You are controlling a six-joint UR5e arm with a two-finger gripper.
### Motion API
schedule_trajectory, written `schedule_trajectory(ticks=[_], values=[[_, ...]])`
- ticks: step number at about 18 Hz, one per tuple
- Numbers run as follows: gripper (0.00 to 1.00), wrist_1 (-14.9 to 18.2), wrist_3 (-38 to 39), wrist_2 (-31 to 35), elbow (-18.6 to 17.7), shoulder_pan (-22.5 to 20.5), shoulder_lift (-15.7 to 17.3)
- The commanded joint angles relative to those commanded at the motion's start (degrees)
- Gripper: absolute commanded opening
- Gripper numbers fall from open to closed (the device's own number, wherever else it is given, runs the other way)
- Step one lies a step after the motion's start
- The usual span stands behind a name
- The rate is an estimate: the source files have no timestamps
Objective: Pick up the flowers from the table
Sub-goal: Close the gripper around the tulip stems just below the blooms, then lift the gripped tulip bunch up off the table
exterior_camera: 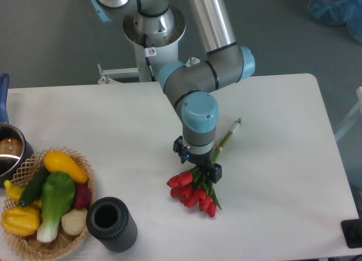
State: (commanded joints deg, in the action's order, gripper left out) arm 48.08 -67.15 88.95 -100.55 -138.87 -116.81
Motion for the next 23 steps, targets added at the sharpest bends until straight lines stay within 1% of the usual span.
schedule_trajectory(ticks=[2,3,4,16,20,23], values=[[0.27,0.1,-0.1,-0.1,-0.1,-0.1,0.1],[0.14,0.1,-0.2,-0.1,-0.1,-0.1,0.1],[0.1,0.1,-0.2,-0.1,-0.1,-0.1,0.3],[0.1,0.2,0.0,-0.1,0.2,-0.4,0.9],[0.1,1.1,1.5,0.3,0.2,-2.0,3.2],[0.1,1.1,1.8,0.2,0.6,-2.2,3.4]])
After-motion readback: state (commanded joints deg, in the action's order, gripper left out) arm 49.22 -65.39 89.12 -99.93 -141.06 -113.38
